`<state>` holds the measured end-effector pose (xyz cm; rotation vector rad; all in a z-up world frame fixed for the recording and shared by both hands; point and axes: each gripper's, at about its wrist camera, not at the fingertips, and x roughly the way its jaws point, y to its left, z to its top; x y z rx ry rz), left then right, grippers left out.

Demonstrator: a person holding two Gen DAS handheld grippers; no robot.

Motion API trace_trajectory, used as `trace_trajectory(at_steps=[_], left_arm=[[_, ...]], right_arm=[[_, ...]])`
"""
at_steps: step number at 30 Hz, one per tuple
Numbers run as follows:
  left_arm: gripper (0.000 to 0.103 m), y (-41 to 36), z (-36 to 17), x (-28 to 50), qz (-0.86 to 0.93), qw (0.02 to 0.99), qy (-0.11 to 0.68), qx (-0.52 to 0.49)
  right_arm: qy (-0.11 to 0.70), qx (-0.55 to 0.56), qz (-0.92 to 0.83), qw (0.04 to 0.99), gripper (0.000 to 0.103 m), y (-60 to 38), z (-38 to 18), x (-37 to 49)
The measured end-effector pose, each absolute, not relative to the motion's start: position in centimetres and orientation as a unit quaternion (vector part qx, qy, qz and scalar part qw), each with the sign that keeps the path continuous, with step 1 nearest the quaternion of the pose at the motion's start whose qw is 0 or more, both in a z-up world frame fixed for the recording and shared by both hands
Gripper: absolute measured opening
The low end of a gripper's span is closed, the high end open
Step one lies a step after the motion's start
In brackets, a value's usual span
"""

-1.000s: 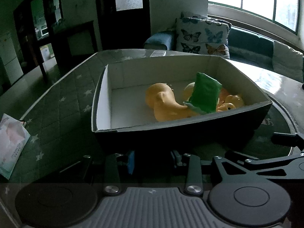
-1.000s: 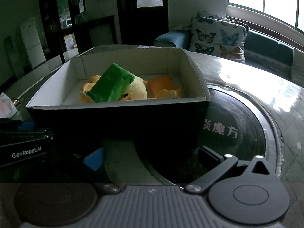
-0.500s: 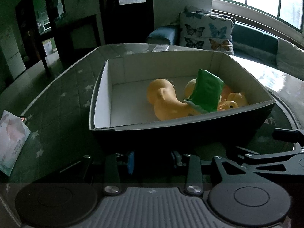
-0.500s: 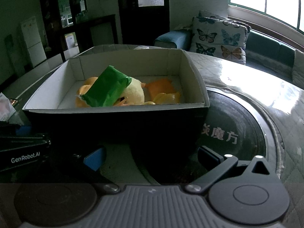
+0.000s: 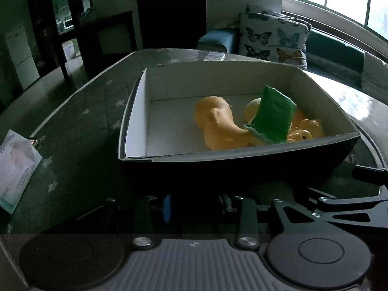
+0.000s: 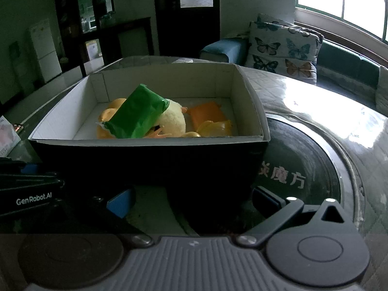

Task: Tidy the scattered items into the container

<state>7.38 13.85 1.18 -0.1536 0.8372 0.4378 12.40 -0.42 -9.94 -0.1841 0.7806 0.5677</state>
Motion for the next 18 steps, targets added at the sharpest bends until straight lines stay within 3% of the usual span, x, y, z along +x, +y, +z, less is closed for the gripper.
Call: trace_trajectory(at_steps=[18], left_arm=[[0.038,14.17,0.91,7.59,0.218,0.883,0.407,-0.084]], right_arm=[[0.376,-0.093,0.276,0.880,0.103,-0.10,-10.20,12.74]])
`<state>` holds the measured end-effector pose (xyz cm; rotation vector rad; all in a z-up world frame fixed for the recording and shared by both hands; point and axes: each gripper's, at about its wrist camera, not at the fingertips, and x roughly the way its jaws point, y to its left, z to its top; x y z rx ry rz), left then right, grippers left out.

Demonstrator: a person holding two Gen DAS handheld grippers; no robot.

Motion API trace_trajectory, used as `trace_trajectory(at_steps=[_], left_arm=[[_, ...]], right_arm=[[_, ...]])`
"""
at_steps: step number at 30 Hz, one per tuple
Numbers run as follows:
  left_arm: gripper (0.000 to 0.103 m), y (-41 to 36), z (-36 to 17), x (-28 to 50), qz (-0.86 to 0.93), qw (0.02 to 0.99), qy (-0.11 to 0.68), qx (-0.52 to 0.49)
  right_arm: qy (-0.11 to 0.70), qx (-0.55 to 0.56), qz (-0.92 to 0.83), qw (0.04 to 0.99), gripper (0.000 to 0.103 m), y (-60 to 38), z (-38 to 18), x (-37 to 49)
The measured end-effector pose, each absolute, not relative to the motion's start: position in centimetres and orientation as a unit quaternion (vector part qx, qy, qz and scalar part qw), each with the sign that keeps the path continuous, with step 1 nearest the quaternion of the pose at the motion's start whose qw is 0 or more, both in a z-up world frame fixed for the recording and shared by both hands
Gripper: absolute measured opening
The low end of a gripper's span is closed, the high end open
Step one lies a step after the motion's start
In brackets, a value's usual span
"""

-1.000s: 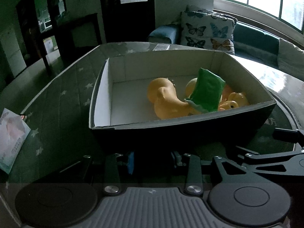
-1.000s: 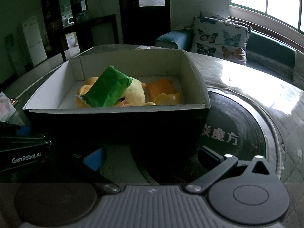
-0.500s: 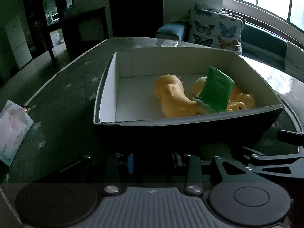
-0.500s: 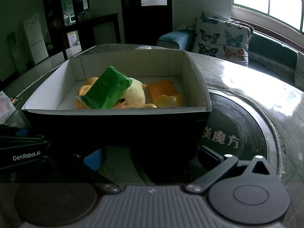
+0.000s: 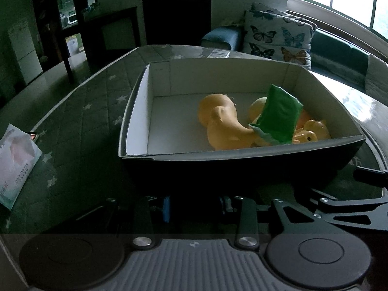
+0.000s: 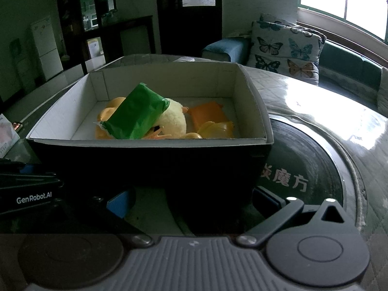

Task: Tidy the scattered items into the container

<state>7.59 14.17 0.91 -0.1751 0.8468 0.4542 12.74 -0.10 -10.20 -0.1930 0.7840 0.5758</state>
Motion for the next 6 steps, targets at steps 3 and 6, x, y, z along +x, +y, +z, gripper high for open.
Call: trace_trajectory(at_steps=[3,6], left_arm=[[0.036,14.26,0.90,7.49,0.222,0.883,0.404,-0.088],[0.036,14.34,0.88,7.44,0.221,0.884,0.402,-0.090]], right_arm=[[0.376,-0.093,0.277,0.879,0.103,-0.06,-10.23,12.80],[0.376,-0.093,0.280,0.879,0.103,-0.05,-10.21,12.78]])
